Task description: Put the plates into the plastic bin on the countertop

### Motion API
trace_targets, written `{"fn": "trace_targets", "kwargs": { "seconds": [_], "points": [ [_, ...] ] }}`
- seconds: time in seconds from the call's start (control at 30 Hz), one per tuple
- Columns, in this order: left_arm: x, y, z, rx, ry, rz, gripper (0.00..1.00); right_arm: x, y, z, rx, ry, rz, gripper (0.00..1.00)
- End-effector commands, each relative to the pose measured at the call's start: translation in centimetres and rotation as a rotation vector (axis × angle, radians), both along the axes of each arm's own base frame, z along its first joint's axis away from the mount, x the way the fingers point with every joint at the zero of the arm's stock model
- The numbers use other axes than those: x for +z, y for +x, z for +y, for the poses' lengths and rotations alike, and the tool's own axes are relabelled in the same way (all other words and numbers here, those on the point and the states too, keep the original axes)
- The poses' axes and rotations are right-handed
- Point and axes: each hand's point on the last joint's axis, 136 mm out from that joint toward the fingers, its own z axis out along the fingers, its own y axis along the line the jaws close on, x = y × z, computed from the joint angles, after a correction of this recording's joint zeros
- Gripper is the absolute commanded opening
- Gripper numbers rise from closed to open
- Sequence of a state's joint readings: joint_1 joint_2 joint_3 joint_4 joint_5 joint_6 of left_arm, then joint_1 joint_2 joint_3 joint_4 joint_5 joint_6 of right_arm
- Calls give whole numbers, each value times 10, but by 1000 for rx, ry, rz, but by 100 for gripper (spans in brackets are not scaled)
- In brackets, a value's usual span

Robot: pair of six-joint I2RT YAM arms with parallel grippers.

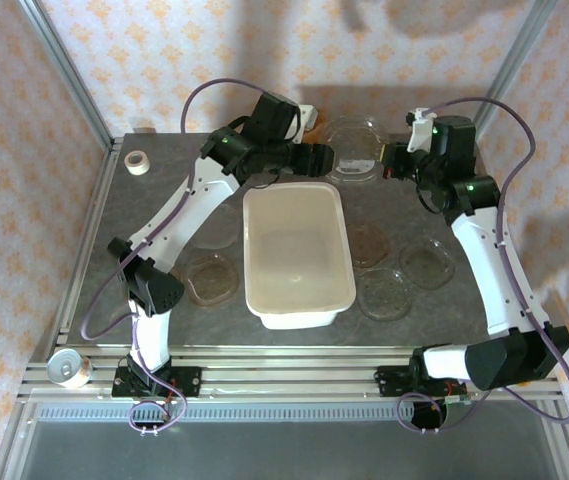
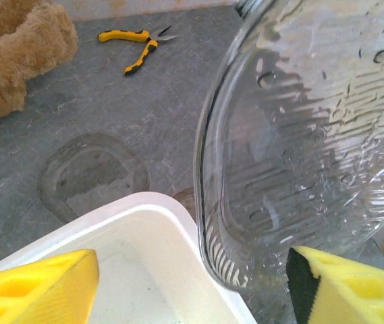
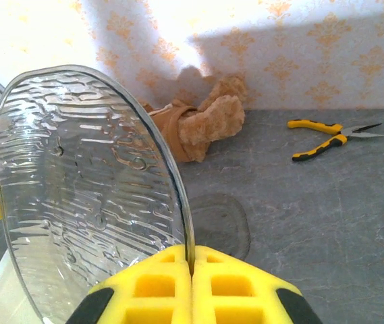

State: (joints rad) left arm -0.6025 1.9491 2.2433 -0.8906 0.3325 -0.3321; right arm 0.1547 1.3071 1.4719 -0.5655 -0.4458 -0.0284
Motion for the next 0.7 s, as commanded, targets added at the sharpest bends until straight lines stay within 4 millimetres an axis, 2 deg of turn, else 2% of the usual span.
{"fn": "trace_targets", "kwargs": {
  "seconds": [0.0,0.2,0.27,0.37,0.67],
  "points": [
    [0,5,-10,13,-19,-16,69,6,-11,8,47,0,-16,0],
    [-9,10,-10,38,12,-6,56,1,-13,9,55,-3,-3,0],
    [-10,11,-8,47,27,-5,48,0,-12,10,58,-2,-1,0],
    [-10,13,-6,56,43,-6,43,-2,-10,10,56,-6,7,0],
    [-6,15,-2,99,79,-48,39,-10,-5,12,54,-6,33,0]
  ]
}}
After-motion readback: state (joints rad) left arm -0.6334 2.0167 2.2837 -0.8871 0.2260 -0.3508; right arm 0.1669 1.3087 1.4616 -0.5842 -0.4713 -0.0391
